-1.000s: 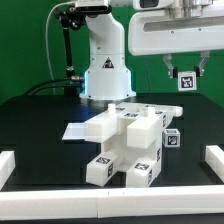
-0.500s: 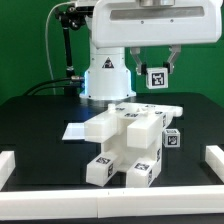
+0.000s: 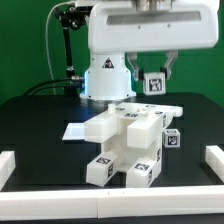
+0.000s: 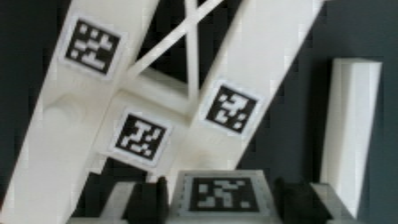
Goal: Assemble chair
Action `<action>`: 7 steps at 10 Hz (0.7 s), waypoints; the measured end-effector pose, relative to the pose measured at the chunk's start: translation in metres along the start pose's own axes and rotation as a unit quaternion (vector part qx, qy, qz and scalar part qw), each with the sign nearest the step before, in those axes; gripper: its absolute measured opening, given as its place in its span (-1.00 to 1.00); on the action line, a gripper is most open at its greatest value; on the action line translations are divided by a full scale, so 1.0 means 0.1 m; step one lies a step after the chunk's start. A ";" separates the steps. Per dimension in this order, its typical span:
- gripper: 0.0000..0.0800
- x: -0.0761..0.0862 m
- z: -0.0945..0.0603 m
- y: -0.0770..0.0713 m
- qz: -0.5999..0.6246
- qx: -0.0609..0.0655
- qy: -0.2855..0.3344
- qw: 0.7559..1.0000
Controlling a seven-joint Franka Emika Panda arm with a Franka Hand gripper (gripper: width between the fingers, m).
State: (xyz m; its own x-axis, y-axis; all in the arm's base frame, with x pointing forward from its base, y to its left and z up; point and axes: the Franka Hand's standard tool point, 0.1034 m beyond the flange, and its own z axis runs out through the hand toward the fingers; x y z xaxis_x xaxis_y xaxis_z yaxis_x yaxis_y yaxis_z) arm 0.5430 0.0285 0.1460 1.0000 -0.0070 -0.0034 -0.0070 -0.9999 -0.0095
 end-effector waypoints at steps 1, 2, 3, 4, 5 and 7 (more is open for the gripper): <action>-0.30 0.05 0.05 0.05 0.000 -0.003 -0.001 1.000; -0.30 0.06 0.10 0.07 0.001 -0.006 -0.005 1.000; -0.30 0.04 0.13 0.03 0.004 -0.007 -0.005 1.000; -0.30 0.04 0.13 0.01 0.002 -0.007 -0.005 1.000; -0.30 0.04 0.13 0.01 0.002 -0.007 -0.005 1.000; -0.30 0.04 0.13 -0.02 0.000 -0.007 -0.005 1.000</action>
Offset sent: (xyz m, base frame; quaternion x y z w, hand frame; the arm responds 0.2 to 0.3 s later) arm -0.0110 0.0110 -0.0063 -0.0007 0.0070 0.0148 0.9999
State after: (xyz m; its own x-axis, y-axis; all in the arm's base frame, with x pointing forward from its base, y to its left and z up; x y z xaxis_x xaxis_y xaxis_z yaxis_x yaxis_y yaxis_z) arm 0.5470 0.0303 0.1329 0.9999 -0.0078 -0.0124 -0.0078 -1.0000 0.0041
